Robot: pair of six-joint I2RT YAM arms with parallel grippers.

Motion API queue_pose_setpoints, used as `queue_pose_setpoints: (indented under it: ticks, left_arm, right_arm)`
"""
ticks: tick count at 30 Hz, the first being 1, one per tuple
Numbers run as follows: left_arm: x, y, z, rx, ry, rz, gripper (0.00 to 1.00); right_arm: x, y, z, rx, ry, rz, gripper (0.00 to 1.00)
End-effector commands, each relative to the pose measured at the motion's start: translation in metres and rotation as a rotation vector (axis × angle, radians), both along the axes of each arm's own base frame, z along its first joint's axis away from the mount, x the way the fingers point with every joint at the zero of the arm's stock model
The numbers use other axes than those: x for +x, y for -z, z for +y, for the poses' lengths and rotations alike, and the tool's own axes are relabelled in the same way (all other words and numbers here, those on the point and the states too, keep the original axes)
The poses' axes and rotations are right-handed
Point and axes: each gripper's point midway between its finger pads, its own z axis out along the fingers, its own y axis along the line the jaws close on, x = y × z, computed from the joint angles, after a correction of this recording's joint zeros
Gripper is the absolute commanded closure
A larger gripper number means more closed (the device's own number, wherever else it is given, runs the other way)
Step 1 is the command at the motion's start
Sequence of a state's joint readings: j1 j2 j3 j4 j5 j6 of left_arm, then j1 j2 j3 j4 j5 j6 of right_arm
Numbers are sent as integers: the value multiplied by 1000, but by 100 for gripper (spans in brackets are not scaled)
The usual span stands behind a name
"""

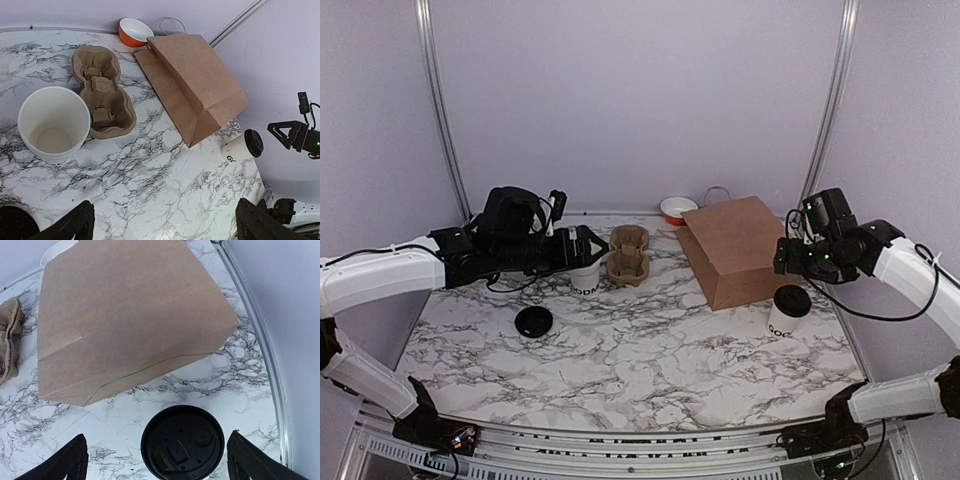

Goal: Pack the takeout coffee

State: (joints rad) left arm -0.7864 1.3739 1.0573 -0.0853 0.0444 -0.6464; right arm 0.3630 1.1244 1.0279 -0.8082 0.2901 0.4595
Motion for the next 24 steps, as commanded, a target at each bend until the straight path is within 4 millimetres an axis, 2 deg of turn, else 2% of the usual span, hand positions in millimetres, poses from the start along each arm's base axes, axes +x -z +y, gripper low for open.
queue_pose_setpoints:
  ticks: [1,7,9,13,16,19,24]
  left_arm:
    - [0,-19,1,-26,6,-21,1]
    - [-6,-20,5,-32,7,-10,1]
    - [-8,-19,3,-37,18,3,1]
    - [-14,-18,3,-49,31,20,1]
    - [-18,-18,7,-49,32,27,1]
    - [-23,-18,10,-51,33,30,1]
    - [-29,-21,17,-62,25,31,1]
  right_arm:
    - [35,-37,0,-5,-16,-120,7]
    - [87,-61,-12,123,-51,-237,14]
    - [102,-66,-8,142,-76,-265,14]
    - [131,-63,-11,90,-75,-268,14]
    - [154,-63,-32,50,-55,-281,15]
    - [178,-48,-52,85,-42,-265,15]
    - [206,-20,-65,113,-57,-240,18]
